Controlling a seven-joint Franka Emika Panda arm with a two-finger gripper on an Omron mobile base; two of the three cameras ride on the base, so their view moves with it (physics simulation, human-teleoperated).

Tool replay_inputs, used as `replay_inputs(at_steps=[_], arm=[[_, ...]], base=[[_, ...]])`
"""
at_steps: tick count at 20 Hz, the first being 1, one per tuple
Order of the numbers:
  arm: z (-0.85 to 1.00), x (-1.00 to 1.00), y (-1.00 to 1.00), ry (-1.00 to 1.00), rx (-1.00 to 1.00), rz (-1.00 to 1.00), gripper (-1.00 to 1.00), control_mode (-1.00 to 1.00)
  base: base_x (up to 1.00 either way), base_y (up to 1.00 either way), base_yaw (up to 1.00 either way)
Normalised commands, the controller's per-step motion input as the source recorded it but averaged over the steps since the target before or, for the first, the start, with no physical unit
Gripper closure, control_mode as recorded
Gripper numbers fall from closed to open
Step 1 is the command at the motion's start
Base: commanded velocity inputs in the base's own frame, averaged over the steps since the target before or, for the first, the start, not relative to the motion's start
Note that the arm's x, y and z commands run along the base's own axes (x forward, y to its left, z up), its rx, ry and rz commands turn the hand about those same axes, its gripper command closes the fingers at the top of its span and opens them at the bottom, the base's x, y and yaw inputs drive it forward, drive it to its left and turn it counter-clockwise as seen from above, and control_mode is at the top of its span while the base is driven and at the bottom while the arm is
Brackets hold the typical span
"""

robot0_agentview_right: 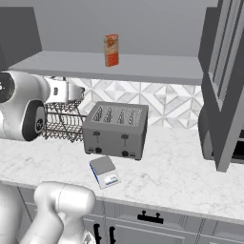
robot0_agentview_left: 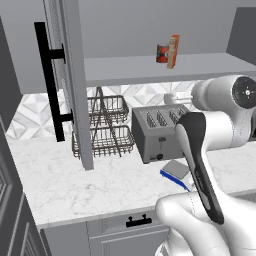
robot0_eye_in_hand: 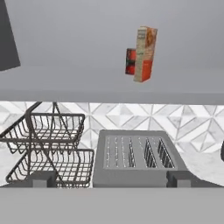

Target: Pick the boxed food and place it on the digital scale for weighing, and close the cabinet.

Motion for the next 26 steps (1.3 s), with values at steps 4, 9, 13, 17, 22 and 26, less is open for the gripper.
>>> replay_inputs(at_steps=[4,9,13,17,22,26], arm=[[0.69,-0.26,0.0,-0.09,0.0,-0.16,-1.0,-1.0],[0.61,-0.06,0.0,-0.09,0.0,-0.14,-1.0,-1.0],[0.45,0.0,-0.06,-0.03,0.02,-0.08,-1.0,-1.0],[0.03,0.02,-0.03,-0.07,0.1,0.0,-1.0,-1.0],[0.0,0.14,-0.14,-0.25,0.0,0.0,-1.0,-1.0],[0.0,0.48,-0.21,-0.17,0.0,0.0,-1.0,-1.0]], base=[[0.0,0.0,0.0],[0.0,0.0,0.0],[0.0,0.0,0.0],[0.0,0.0,0.0],[0.0,0.0,0.0],[0.0,0.0,0.0]])
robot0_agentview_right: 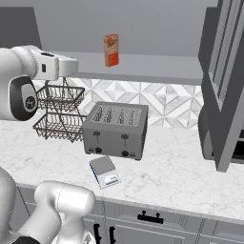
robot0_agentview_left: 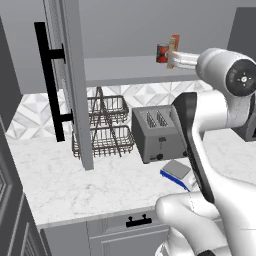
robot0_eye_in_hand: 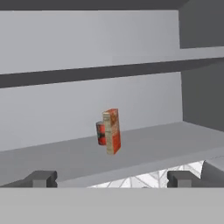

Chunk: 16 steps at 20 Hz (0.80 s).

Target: Pick the boxed food and place it on the digital scale for weighing, and close the cabinet.

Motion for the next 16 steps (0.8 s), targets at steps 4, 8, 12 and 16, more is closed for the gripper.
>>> replay_inputs(at_steps=[4,8,12,16], arm=[[0.0,0.4,-0.14,-0.03,0.0,0.0,-1.0,-1.0],[0.03,0.33,-0.04,0.06,0.0,0.0,-1.0,-1.0],[0.0,0.54,-0.02,0.06,0.0,0.0,-1.0,-1.0],[0.0,0.43,-0.01,0.01,0.0,0.0,-1.0,-1.0]], base=[[0.0,0.0,0.0],[0.0,0.0,0.0],[0.0,0.0,0.0],[0.0,0.0,0.0]])
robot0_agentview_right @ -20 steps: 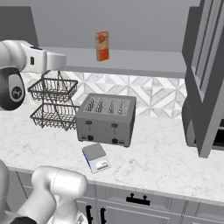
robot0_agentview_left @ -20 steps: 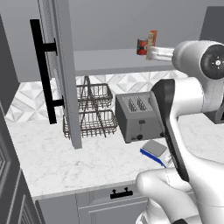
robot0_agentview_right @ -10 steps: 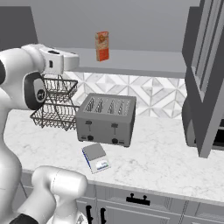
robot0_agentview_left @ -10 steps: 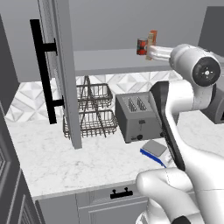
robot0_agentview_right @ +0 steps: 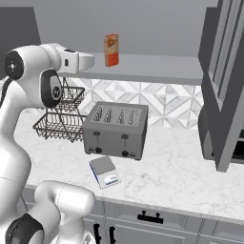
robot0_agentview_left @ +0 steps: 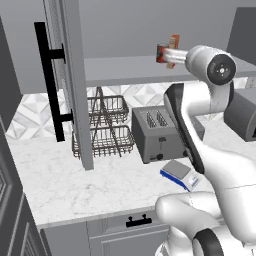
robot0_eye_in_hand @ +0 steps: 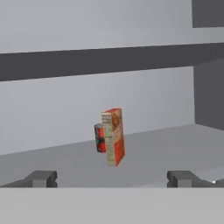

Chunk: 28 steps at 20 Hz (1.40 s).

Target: Pick the boxed food and place it on the digital scale for weighing, and close the cabinet.

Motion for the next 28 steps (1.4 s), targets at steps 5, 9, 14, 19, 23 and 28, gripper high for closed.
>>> replay_inputs(at_steps=[5,9,14,19,23,28], arm=[[0.0,0.4,-0.1,0.0,0.0,0.0,-1.0,-1.0],[0.0,0.49,-0.04,0.01,0.0,0.0,-1.0,-1.0],[0.0,0.52,-0.02,0.0,0.0,0.0,-1.0,-1.0],[0.0,0.63,-0.01,0.01,0.0,0.0,-1.0,-1.0],[0.0,0.52,-0.17,0.07,0.0,0.0,-1.0,-1.0],[0.0,0.47,-0.06,0.1,0.0,-0.03,-1.0,-1.0]], base=[[0.0,0.0,0.0],[0.0,0.0,0.0],[0.0,0.0,0.0],[0.0,0.0,0.0],[0.0,0.0,0.0],[0.0,0.0,0.0]])
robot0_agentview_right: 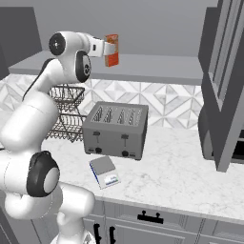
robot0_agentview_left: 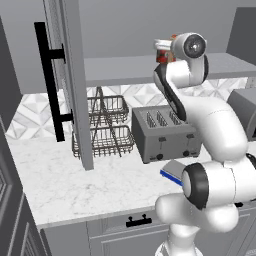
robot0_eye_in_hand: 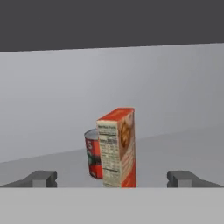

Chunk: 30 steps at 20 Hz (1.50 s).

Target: Pick the boxed food and place it on the digital scale for weighing, and close the cabinet.

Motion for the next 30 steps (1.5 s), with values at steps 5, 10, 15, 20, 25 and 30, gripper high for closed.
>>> replay_inputs(at_steps=[5,10,15,20,25,30], arm=[[0.0,0.44,0.0,0.01,0.0,-0.01,-1.0,-1.0],[0.0,0.42,-0.1,0.0,0.0,0.0,-1.0,-1.0],[0.0,0.28,-0.23,0.0,0.0,0.0,-1.0,-1.0],[-0.02,0.22,-0.01,0.0,0.0,0.0,-1.0,-1.0],[-0.11,0.12,-0.12,0.0,0.0,0.0,1.0,-1.0],[-0.03,0.0,-0.4,0.0,0.0,0.0,1.0,-1.0]], base=[[0.0,0.0,0.0],[0.0,0.0,0.0],[0.0,0.0,0.0],[0.0,0.0,0.0],[0.0,0.0,0.0],[0.0,0.0,0.0]])
